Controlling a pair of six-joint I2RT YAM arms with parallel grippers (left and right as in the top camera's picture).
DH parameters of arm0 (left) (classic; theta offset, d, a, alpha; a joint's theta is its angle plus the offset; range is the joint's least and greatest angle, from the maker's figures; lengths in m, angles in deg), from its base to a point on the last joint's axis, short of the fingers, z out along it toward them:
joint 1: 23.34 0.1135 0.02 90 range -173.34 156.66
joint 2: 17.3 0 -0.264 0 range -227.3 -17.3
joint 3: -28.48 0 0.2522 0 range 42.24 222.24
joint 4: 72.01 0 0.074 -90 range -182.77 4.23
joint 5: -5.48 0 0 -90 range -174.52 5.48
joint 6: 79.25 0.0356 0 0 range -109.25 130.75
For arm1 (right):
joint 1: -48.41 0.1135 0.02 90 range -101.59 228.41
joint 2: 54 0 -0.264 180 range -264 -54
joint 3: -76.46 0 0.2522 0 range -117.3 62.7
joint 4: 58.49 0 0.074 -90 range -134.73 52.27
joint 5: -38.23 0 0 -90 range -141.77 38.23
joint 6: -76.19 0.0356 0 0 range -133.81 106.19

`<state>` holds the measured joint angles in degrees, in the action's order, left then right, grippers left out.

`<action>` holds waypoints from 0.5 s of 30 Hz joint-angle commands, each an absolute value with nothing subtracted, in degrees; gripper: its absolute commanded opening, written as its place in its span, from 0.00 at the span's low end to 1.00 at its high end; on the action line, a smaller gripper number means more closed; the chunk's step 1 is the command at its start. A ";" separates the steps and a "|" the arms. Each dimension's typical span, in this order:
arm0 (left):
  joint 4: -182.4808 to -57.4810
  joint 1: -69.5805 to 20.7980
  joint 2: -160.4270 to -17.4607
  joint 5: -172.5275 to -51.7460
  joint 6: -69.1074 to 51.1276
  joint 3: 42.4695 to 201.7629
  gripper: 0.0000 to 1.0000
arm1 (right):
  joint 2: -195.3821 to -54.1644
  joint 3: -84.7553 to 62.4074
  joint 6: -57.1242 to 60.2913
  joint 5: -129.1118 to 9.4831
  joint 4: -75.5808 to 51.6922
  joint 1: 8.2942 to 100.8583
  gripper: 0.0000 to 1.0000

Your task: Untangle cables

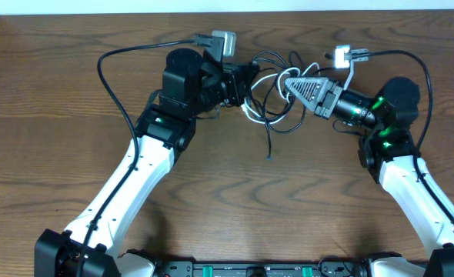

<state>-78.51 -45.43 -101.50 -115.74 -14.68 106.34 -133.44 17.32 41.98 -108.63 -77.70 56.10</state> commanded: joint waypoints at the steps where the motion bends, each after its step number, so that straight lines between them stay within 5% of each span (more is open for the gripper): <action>1: -75.53 -43.79 -98.57 -115.61 -21.22 106.23 0.07 | -132.76 16.53 32.88 -107.52 -71.93 56.49 0.03; 9: -74.92 -42.00 -93.02 -115.59 -22.57 106.23 0.07 | -132.76 16.53 27.66 -102.14 -61.99 56.49 0.63; 15: -74.92 -42.00 -91.36 -115.55 -22.55 106.23 0.08 | -132.76 16.53 27.70 -102.56 -62.01 56.53 0.74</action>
